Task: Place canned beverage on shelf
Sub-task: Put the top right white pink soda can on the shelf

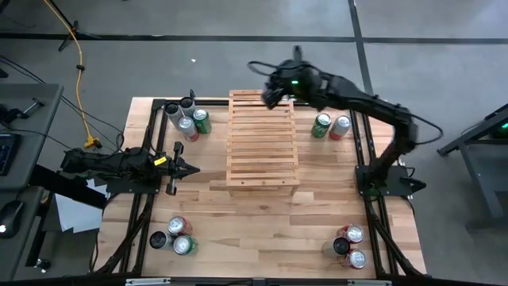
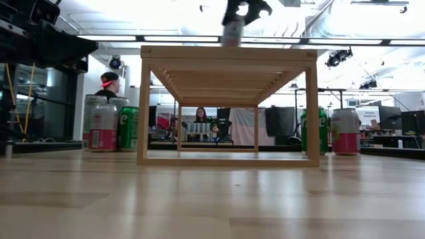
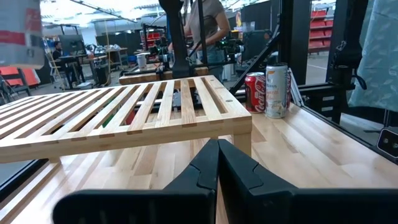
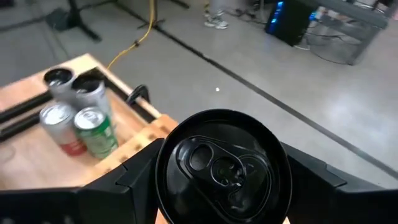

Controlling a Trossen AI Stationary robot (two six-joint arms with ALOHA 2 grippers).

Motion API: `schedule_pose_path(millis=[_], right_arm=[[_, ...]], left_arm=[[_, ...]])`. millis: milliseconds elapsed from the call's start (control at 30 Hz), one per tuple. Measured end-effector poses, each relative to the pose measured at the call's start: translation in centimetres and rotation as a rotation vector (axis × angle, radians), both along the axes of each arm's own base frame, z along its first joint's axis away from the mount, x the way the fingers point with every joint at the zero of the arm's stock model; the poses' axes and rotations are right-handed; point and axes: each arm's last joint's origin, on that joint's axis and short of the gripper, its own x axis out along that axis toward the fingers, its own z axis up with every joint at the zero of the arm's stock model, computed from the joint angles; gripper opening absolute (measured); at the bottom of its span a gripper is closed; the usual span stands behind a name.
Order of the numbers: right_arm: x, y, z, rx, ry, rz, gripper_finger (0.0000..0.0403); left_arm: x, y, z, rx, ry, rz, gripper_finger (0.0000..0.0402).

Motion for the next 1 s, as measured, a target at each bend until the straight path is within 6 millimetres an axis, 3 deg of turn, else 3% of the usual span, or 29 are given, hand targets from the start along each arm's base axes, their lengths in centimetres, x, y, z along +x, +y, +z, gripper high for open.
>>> schedule_pose_path(millis=[233, 333, 600, 1000], right_arm=[[4.8, -1.5, 0.3, 0.009, 0.038, 0.034, 0.0240], [6.2, -2.4, -0.8, 0.007, 0.000, 0.077, 0.0240], [6.1, -4.9, -3.2, 0.093, 0.009, 0.047, 0.0240], [6.0, -4.9, -3.2, 0.105, 0.012, 0.048, 0.0240]], left_arm=[[0.0, 0.0, 0.0, 0.000, 0.000, 0.000, 0.0000], [0.0, 0.0, 0.0, 0.000, 0.000, 0.000, 0.0000], [0.0, 0.0, 0.0, 0.000, 0.000, -0.001, 0.0000], [0.0, 0.0, 0.0, 0.000, 0.000, 0.000, 0.0000]])
